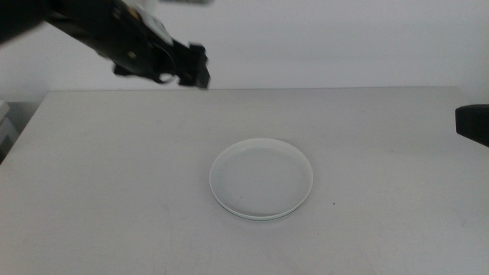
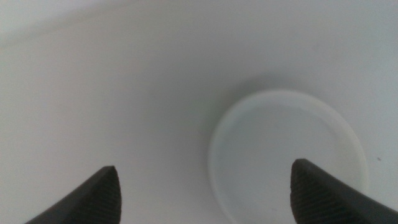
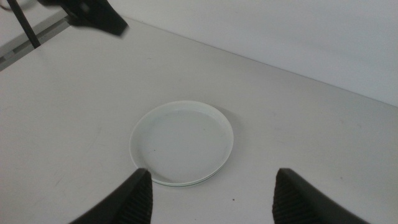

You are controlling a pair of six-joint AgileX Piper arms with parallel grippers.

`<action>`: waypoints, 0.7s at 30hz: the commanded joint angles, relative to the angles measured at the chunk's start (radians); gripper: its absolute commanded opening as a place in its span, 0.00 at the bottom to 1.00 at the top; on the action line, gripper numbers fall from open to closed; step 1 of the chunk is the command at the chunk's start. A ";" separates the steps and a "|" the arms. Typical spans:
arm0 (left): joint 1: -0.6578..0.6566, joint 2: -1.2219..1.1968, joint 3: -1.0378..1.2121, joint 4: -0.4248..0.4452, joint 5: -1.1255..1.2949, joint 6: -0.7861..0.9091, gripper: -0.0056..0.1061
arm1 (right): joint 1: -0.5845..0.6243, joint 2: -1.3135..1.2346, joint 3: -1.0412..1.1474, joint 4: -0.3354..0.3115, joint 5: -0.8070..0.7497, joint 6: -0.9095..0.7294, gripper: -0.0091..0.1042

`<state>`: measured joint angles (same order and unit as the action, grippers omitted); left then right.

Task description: Stack the three bowls on top of each other.

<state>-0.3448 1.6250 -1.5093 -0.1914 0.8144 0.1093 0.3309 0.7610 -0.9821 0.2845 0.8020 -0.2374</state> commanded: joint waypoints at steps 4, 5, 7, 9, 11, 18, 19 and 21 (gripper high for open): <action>-0.004 -0.165 -0.024 0.161 -0.038 -0.052 0.99 | -0.007 -0.001 -0.022 0.004 -0.063 -0.011 0.52; -0.004 -0.180 -0.024 0.198 -0.037 -0.076 0.99 | -0.007 -0.001 -0.022 0.004 -0.063 -0.011 0.52; -0.004 -0.203 -0.024 0.258 -0.036 -0.122 0.99 | -0.007 -0.001 -0.022 0.004 -0.063 -0.011 0.52; -0.004 -0.220 -0.024 0.319 -0.034 -0.172 0.99 | -0.007 -0.001 -0.022 0.004 -0.062 -0.010 0.52; -0.004 -0.233 -0.024 0.369 -0.022 -0.200 0.99 | -0.007 -0.001 -0.022 0.004 -0.062 -0.010 0.52; -0.004 -0.251 -0.024 0.440 0.054 -0.220 0.99 | -0.007 -0.001 -0.022 0.019 -0.069 -0.010 0.52; -0.003 -0.251 -0.024 0.442 0.060 -0.223 0.99 | -0.007 -0.001 -0.022 0.025 -0.072 -0.008 0.52; 0.024 -0.251 -0.024 0.423 0.069 -0.225 0.99 | -0.007 0.008 -0.022 0.026 -0.087 -0.003 0.52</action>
<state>-0.3348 1.4104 -1.5084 0.2269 0.9213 -0.0967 0.3309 0.7632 -0.9821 0.2956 0.7975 -0.2366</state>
